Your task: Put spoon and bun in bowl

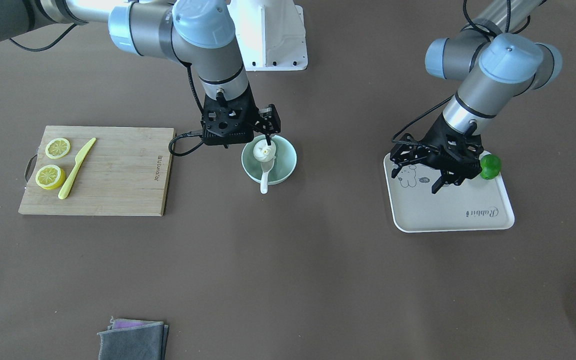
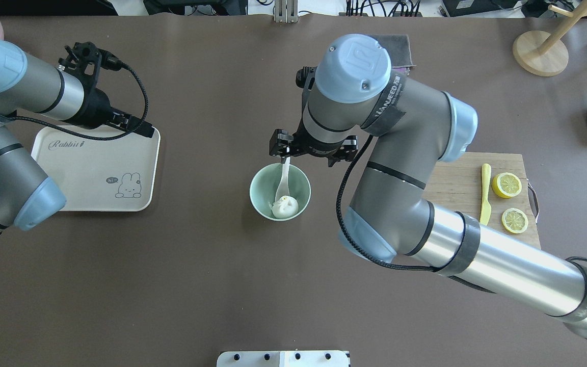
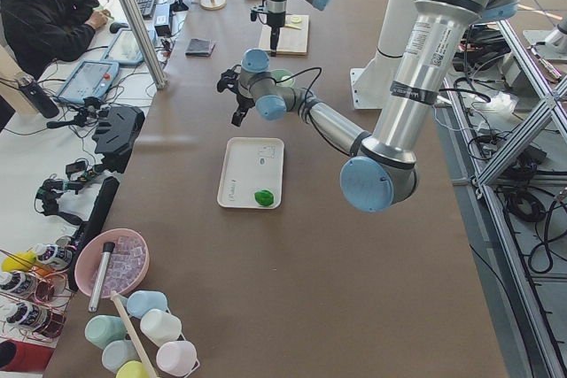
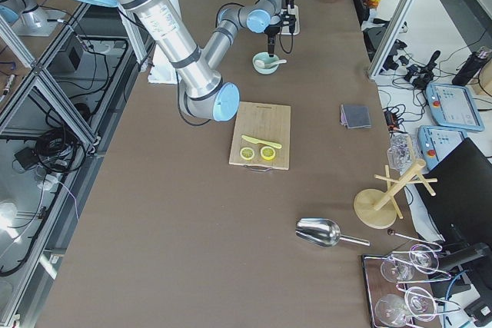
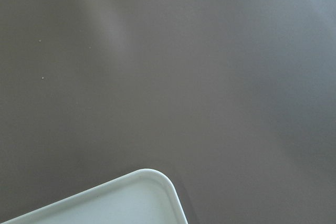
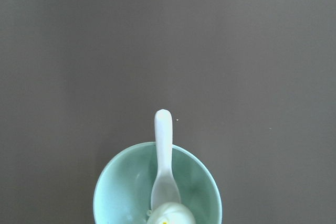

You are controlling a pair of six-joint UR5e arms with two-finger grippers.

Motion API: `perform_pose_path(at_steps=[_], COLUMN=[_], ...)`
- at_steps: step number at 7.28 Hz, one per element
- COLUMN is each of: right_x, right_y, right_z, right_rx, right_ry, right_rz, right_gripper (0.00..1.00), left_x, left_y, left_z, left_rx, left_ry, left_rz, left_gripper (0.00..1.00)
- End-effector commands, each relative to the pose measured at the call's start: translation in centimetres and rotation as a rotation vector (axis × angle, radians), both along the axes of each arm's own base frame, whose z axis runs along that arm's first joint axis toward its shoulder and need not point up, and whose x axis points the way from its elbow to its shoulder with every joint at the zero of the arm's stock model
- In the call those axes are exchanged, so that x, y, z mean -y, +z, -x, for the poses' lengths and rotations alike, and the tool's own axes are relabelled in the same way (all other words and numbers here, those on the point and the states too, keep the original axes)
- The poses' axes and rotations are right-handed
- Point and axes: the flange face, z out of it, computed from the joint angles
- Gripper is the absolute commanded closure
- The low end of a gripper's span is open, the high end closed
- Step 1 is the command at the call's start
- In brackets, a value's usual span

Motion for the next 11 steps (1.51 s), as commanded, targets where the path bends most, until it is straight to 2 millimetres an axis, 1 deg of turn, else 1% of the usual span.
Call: perform_pose_path(at_steps=[1,2,3,4,5,6,7,8,9,10,11], right_x=[1.3,3.3,5.3,7.1,8.1,8.2,7.6,6.1,4.1,1.5,1.0], right_y=[6.2,11.1,14.9,18.9,22.4,26.3,29.0,32.2,36.1,40.4,44.1], right_z=[-11.4,-16.5,-21.1,-25.7,-28.8,-32.9,-36.4,-39.7,-43.8,-46.9,-50.7], right_rx=[-0.106,-0.159,-0.205,-0.202,-0.21,-0.233,-0.183,-0.153,-0.148,-0.153,-0.144], right_ry=[-0.098,-0.169,-0.218,-0.234,-0.278,-0.3,-0.297,-0.29,-0.253,-0.252,-0.221], right_rz=[-0.105,-0.174,-0.223,-0.193,-0.204,-0.206,-0.171,-0.139,-0.082,-0.063,-0.054], right_gripper=[0.0,0.0,0.0,0.0,0.0,0.0,0.0,0.0,0.0,0.0,0.0], left_x=[0.9,1.9,3.4,4.6,5.2,5.4,4.9,3.0,-0.1,-1.1,-3.2], left_y=[0.6,0.9,1.6,3.2,5.1,8.2,10.6,13.9,18.7,19.9,21.8], left_z=[1.9,4.2,7.1,10.7,14.7,20.6,25.5,29.2,33.5,36.1,36.7], left_rx=[0.052,0.121,0.18,0.25,0.298,0.331,0.318,0.261,0.263,0.26,0.214], left_ry=[0.025,0.044,0.006,0.006,0.006,-0.027,-0.06,-0.073,-0.124,-0.162,-0.147], left_rz=[0.028,-0.019,-0.02,-0.042,-0.056,-0.041,0.006,0.089,0.174,0.184,0.236], left_gripper=[0.02,0.02,0.02,0.02,0.02,0.02,0.02,0.02,0.02,0.02,0.02])
